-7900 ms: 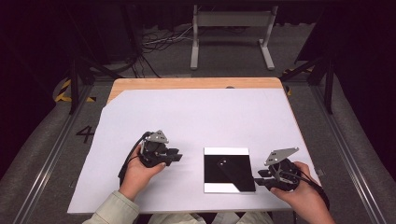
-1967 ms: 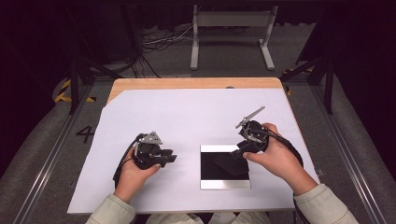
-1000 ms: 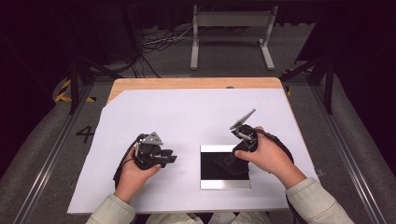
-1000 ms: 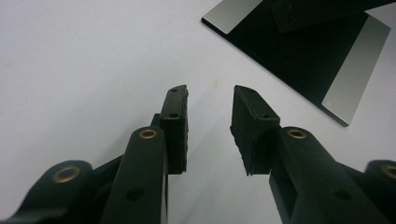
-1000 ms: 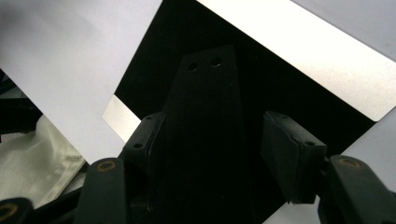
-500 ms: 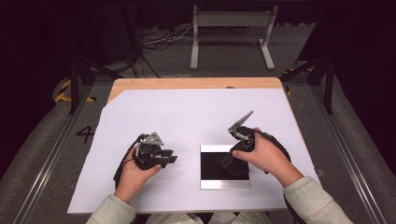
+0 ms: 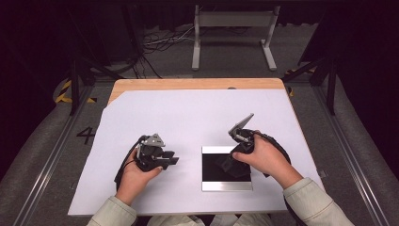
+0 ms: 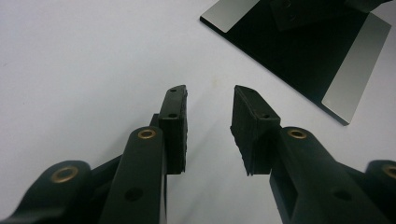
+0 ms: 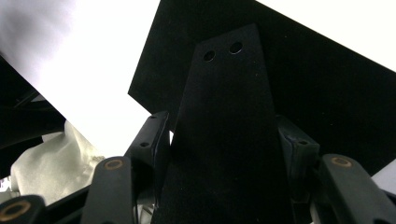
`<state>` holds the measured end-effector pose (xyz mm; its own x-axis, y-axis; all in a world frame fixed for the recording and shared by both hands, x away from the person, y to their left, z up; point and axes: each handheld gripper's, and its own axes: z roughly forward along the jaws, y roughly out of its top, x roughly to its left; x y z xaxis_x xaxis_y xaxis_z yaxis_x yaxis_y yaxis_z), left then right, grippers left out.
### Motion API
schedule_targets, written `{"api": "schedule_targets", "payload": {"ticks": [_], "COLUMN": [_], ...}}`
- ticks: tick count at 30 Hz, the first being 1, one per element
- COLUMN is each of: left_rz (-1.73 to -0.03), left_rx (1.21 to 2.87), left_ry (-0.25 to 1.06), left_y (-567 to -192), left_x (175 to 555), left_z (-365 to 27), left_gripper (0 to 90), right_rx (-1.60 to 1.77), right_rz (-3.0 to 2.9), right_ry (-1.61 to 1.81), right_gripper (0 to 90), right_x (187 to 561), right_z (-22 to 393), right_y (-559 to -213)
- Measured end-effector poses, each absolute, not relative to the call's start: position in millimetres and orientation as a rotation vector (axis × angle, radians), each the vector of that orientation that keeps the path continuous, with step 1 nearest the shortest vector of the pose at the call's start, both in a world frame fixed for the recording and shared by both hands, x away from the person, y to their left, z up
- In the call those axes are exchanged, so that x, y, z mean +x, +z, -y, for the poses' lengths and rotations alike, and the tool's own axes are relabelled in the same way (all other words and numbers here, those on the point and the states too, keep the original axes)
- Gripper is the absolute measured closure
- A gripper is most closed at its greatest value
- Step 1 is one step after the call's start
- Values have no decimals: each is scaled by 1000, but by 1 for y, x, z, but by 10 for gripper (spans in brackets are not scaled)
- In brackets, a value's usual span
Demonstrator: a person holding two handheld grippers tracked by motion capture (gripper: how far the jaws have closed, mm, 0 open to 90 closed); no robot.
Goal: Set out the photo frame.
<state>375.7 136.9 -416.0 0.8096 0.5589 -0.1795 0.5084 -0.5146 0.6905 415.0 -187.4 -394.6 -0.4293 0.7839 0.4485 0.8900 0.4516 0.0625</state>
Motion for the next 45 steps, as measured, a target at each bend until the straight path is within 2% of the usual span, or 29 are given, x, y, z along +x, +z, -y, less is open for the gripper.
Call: {"api": "schedule_targets", "payload": {"ticks": [26, 29, 31, 36, 45], "left_rz": [-786, -784, -785, -786, -788], "left_rx": [2216, 2216, 2215, 2213, 2208], "left_ry": [79, 81, 81, 79, 88], "left_y": [-417, -417, -417, -417, -416], "left_x": [376, 376, 376, 376, 376], "left_z": [-136, -136, -136, -136, -138], "left_gripper": [666, 666, 666, 665, 665], "right_rx": [-1422, -1451, -1417, -1389, -1252], "right_rz": [2396, 2329, 2283, 2314, 2243], "right_ry": [-542, -634, -686, -708, -832], "right_gripper": [495, 647, 710, 729, 857], "right_x": [407, 407, 407, 404, 397], "right_z": [187, 191, 195, 192, 189], "right_y": [-387, -380, -374, -368, -358]}}
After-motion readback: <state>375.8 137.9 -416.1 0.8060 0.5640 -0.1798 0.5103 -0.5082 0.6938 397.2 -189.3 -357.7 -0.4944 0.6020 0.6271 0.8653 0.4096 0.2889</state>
